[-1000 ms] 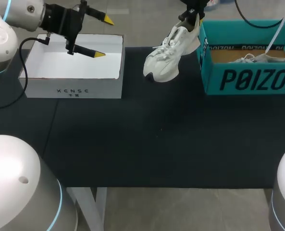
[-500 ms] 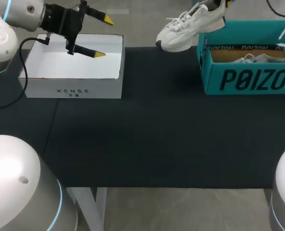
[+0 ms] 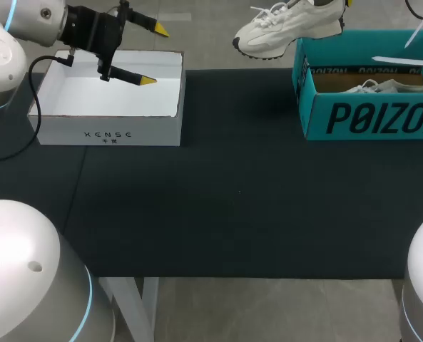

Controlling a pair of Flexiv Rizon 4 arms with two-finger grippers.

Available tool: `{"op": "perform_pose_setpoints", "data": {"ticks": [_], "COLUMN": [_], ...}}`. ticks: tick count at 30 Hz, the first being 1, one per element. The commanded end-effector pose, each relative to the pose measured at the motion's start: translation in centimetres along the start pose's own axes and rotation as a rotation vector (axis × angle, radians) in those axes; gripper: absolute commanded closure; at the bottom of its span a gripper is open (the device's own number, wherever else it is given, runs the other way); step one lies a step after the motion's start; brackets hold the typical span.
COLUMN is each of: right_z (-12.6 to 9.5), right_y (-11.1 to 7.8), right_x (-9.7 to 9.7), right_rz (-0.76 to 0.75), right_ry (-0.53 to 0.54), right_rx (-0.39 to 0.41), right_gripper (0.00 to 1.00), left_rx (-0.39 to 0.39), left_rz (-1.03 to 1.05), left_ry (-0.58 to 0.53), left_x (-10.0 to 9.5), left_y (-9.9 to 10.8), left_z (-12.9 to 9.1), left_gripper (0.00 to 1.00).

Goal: Take the shoe out of the shoebox, open the shoe tongue, remove and reinsert the insole, then place the shoe into the shoebox

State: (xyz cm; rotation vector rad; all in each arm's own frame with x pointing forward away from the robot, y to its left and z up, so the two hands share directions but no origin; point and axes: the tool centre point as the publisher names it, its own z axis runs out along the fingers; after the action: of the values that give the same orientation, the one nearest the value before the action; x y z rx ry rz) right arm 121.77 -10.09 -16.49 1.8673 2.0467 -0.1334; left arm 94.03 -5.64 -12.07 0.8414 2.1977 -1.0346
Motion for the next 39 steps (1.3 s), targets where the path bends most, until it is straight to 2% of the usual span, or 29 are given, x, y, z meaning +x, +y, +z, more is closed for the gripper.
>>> {"op": "perform_pose_setpoints", "data": {"ticks": [1,4,12,19,24,30,39], "right_z": [-0.2,-0.2,2.1,3.3,4.9,5.4,5.5], "right_y": [0.2,0.2,0.4,-0.4,-0.9,-2.6,-5.5], "right_x": [-0.1,-0.1,-5.1,-7.4,-9.5,-13.1,-16.2], "right_rz": [-0.001,-0.001,0.128,0.211,0.275,0.346,0.373], "right_ry": [0.002,0.002,0.028,0.002,-0.025,-0.025,-0.016], "right_rx": [0.005,0.005,0.004,-0.002,0.031,0.06,0.016], "right_gripper": [1.0,1.0,1.0,1.0,1.0,1.0,1.0], "left_rx": [-0.002,-0.002,-0.002,-0.002,-0.002,-0.002,-0.002], "left_rz": [0.001,0.001,0.001,0.001,0.001,0.001,0.001], "left_ry": [0.0,0.0,0.0,0.0,0.0,0.0,0.0], "left_x": [0.0,0.0,0.0,0.0,0.0,0.0,0.0], "left_y": [0.0,0.0,0.0,0.0,0.0,0.0,0.0], "left_z": [0.0,0.0,0.0,0.0,0.0,0.0,0.0], "left_gripper": [0.0,0.0,0.0,0.0,0.0,0.0,0.0]}}
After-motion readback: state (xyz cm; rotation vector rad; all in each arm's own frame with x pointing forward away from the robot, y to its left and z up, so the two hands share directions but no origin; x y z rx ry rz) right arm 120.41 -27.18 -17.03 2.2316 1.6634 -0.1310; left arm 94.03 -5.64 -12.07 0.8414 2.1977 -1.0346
